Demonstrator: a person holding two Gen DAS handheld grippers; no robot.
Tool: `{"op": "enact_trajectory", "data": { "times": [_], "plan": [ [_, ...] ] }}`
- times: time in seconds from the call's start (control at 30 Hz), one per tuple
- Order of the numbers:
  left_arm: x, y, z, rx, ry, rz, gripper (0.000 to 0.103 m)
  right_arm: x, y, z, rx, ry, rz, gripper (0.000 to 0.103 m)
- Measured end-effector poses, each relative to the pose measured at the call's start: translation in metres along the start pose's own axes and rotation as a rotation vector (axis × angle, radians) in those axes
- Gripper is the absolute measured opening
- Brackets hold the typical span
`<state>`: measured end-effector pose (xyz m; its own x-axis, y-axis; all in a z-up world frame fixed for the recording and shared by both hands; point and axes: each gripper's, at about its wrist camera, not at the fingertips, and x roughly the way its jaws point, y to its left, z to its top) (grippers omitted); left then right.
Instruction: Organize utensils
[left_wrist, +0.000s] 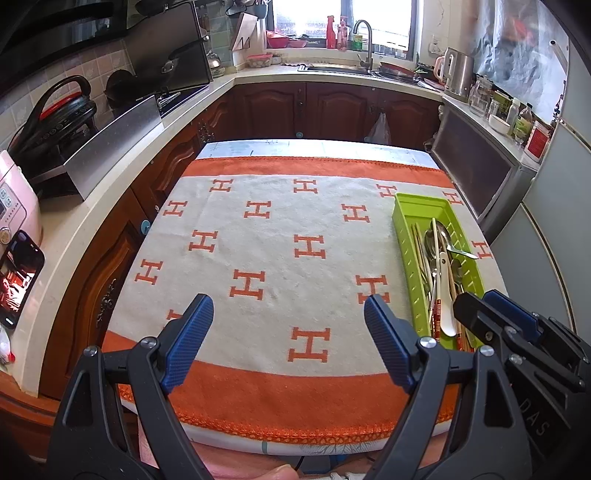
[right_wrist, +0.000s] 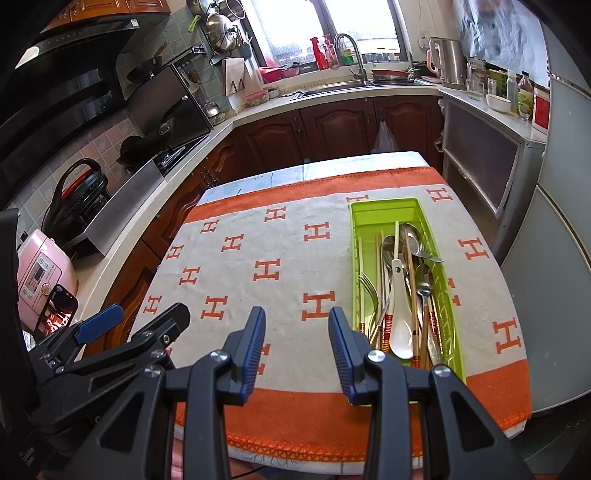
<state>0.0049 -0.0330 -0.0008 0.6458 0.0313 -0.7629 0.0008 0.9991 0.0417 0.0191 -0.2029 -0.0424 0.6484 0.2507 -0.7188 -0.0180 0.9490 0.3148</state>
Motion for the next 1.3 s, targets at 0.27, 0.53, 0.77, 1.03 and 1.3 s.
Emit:
{"op": "enact_trajectory", "data": {
  "times": [0.27, 0.53, 0.77, 1.03, 1.3],
  "plan": [
    [0.003, 0.005, 0.000, -0.009, 0.005, 0.001, 0.082, 0.001, 0.001, 0.000, 0.000, 0.001, -0.001, 0.036],
    [0.003, 0.006, 0.000, -0.008, 0.006, 0.000, 0.082, 0.002, 0.001, 0.000, -0.001, 0.003, -0.002, 0.036],
    [0.005, 0.011, -0.001, -0.014, 0.010, 0.005, 0.082, 0.002, 0.002, 0.000, 0.000, 0.003, -0.001, 0.036],
    [0.007, 0.013, -0.003, -0.019, 0.016, 0.005, 0.082, 0.003, 0.002, 0.000, 0.001, 0.004, 0.000, 0.036],
    [0.007, 0.014, -0.004, -0.022, 0.015, 0.002, 0.082, 0.004, 0.003, 0.000, 0.001, 0.003, 0.000, 0.036]
  ]
}}
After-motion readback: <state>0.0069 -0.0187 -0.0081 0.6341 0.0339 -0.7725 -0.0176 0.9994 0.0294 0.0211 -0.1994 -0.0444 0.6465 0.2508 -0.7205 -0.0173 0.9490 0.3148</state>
